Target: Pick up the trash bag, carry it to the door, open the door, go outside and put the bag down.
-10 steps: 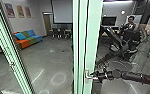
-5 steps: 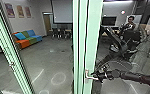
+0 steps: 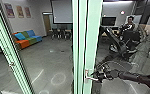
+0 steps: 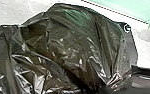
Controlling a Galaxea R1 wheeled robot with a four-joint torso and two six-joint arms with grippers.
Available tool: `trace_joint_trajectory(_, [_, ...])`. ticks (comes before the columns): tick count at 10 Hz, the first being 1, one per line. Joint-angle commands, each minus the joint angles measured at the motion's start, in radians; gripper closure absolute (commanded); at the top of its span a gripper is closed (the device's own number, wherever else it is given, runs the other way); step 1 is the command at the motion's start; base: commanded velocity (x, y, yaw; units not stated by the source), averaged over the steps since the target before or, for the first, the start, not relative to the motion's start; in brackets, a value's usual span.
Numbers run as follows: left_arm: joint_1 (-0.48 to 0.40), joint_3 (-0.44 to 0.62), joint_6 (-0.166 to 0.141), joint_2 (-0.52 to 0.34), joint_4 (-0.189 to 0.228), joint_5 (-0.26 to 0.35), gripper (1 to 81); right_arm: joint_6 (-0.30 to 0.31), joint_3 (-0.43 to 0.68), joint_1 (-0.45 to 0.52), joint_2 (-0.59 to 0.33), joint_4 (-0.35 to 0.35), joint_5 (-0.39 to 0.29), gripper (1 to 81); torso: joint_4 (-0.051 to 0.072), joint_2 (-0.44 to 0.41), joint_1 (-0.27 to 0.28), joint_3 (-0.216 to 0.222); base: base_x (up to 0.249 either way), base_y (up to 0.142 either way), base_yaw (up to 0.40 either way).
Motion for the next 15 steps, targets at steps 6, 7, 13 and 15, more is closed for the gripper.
trace_joint_trajectory(6, [-0.056,-0.067,0.0,0.03,-0.008,0.053,81.1,0.008,0.006,0.052,0.08,0.007,0.002,1.0,-0.001,0.0,-0.001,0.0,0.0,0.0,0.0])
trace_joint_trajectory(7, [-0.056,-0.067,0.0,0.032,-0.007,0.053,81.1,0.008,0.001,0.04,0.082,0.005,0.002,1.0,-0.001,0.0,-0.001,0.0,0.0,0.0,0.0])
trace_joint_trajectory(13, [-0.056,-0.067,0.0,0.033,-0.007,0.055,81.1,0.006,-0.042,-0.054,0.144,-0.088,0.002,1.0,-0.002,-0.001,-0.001,0.001,0.0,0.0,0.0])
trace_joint_trajectory(15, [-0.056,-0.071,0.0,0.033,-0.007,0.055,81.1,0.006,-0.086,-0.089,0.167,-0.105,0.006,1.0,-0.002,-0.001,-0.002,0.001,0.0,0.0,0.0])
